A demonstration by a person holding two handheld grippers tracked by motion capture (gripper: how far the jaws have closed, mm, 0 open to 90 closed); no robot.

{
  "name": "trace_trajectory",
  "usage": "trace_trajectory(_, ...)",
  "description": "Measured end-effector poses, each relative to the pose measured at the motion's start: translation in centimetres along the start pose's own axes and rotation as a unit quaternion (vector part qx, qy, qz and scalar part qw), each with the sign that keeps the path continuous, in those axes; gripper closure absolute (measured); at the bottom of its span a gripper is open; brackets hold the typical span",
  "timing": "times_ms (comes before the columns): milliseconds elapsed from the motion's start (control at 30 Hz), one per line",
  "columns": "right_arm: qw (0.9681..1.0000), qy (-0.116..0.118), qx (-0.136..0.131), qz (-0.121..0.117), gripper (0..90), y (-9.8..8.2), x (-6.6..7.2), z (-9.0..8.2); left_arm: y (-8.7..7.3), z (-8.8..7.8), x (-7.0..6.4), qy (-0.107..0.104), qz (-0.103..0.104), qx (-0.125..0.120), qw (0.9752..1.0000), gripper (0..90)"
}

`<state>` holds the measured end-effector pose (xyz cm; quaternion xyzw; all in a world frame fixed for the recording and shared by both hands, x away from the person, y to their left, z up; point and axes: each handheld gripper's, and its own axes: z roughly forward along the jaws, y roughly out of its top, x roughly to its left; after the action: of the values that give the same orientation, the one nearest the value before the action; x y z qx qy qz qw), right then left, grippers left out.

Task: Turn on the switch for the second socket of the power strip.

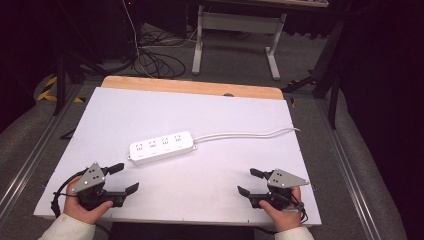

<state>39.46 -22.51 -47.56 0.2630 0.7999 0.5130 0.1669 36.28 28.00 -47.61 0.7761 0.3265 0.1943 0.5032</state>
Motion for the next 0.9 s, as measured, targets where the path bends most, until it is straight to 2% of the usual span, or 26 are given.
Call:
trace_trajectory(400,1.0,-0.002,0.0,0.003,26.4,-0.08,-0.04,0.01,0.09,-0.12,-0.01,-0.001,-0.006,0.002,1.0,18.0)
trace_trajectory(433,1.0,-0.002,0.0,0.003,26.4,-0.08,-0.03,-0.01,0.17,-0.16,0.05,0.001,0.003,0.003,1.0,18.4)
trace_trajectory(633,1.0,-0.001,0.0,0.003,26.5,-0.1,-0.02,-0.06,0.29,-0.17,-0.01,0.005,0.008,0.007,0.9999,19.7)
trace_trajectory(900,1.0,-0.003,0.003,0.003,26.9,-0.11,-0.03,-0.01,0.48,-0.24,0.04,-0.001,-0.005,0.009,0.9999,21.7)
